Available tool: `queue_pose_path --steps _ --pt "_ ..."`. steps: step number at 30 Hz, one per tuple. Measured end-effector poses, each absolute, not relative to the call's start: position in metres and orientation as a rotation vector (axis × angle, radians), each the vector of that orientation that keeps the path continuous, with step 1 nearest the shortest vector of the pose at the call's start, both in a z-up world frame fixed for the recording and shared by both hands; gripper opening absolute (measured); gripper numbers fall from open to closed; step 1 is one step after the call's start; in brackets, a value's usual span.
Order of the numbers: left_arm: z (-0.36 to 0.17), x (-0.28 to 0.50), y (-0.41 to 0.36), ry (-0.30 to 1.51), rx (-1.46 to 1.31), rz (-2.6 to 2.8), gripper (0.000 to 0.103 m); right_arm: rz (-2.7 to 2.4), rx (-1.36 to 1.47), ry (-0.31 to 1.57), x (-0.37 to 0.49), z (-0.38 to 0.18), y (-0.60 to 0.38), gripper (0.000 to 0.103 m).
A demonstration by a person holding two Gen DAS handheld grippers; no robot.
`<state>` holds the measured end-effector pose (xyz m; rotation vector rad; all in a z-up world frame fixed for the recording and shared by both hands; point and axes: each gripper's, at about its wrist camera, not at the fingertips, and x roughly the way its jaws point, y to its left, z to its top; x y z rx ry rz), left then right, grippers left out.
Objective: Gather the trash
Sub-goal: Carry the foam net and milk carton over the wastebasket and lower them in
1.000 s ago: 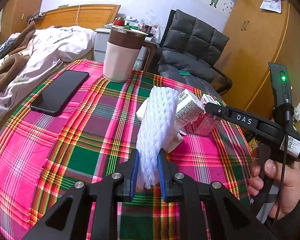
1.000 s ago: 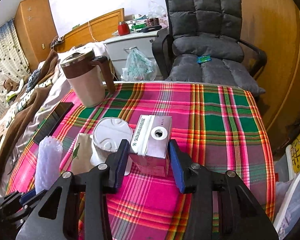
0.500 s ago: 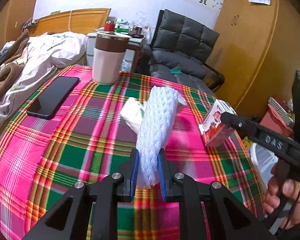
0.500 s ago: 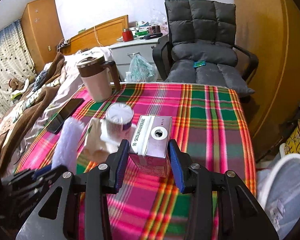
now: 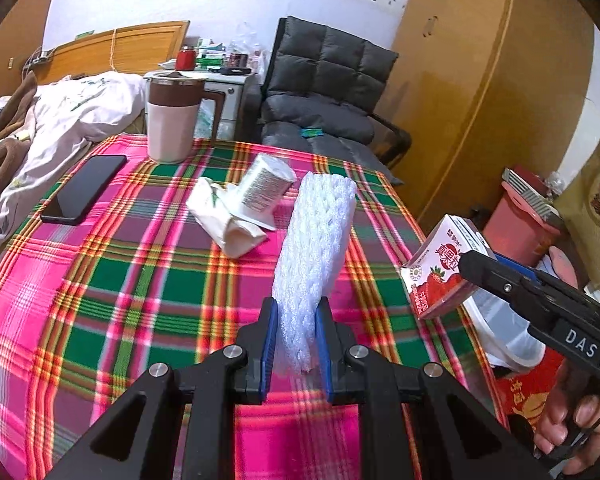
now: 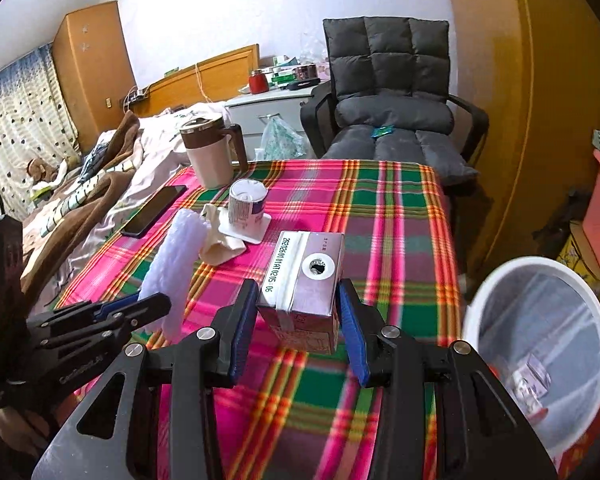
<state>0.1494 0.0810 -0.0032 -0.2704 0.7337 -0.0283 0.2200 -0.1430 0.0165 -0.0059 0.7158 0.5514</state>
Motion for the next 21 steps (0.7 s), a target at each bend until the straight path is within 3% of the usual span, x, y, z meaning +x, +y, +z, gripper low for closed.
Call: queue_pose_path --steps 21 --pt "-0.004 0.146 0.003 0.786 -0.191 -0.159 0.019 0.462 0.085 0.699 0.196 0.006 -0.207 0.042"
